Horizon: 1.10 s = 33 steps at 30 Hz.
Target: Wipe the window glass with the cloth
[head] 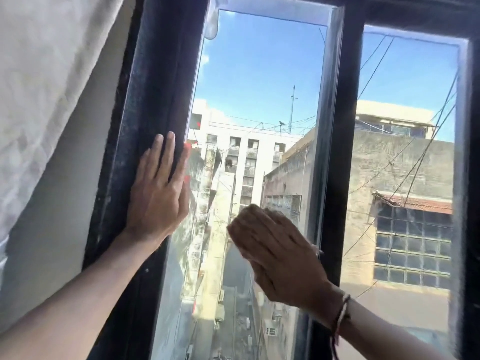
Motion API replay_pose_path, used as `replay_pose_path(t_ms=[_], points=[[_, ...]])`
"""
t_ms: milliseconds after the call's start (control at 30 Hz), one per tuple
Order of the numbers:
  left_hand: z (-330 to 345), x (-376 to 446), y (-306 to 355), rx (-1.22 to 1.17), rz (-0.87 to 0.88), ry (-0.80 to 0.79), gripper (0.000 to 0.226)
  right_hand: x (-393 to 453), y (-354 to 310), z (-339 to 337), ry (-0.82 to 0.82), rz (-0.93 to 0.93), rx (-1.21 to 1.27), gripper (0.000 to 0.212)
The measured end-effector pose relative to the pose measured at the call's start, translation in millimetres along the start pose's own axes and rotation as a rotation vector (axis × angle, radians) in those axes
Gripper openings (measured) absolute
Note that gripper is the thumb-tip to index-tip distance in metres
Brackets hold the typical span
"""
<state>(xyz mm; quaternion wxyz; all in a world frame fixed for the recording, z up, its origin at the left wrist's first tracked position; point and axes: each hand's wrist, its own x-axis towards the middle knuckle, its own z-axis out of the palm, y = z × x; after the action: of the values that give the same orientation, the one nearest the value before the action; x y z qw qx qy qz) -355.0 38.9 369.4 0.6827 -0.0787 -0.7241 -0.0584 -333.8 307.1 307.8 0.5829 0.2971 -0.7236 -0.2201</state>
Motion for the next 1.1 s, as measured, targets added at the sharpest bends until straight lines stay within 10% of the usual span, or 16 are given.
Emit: replay_pose_path(t_ms=[233,533,833,1100], points=[[3.3,1.6,-4.3,0.024,0.019,0.001,0.059,166.3,95.4,-48.9,0.221,0.623,-0.065,0.063],[0.2,-1.8,-4.6,0.081,0.011,-0.097,0.07,11.4,-53.6,21.4,0.073,0.089,0.044,0.073],[-9.2,1.5,2.6,0.028,0.04,-0.117,0.083,122.8,73.9,-22.9,0.227,0.654,0.007,0.069],[-3.0,1.5,-9.1,0.042,0.04,-0.091,0.066,76.1,-27.1,26.6,0.213,0.173,0.082,0.064]])
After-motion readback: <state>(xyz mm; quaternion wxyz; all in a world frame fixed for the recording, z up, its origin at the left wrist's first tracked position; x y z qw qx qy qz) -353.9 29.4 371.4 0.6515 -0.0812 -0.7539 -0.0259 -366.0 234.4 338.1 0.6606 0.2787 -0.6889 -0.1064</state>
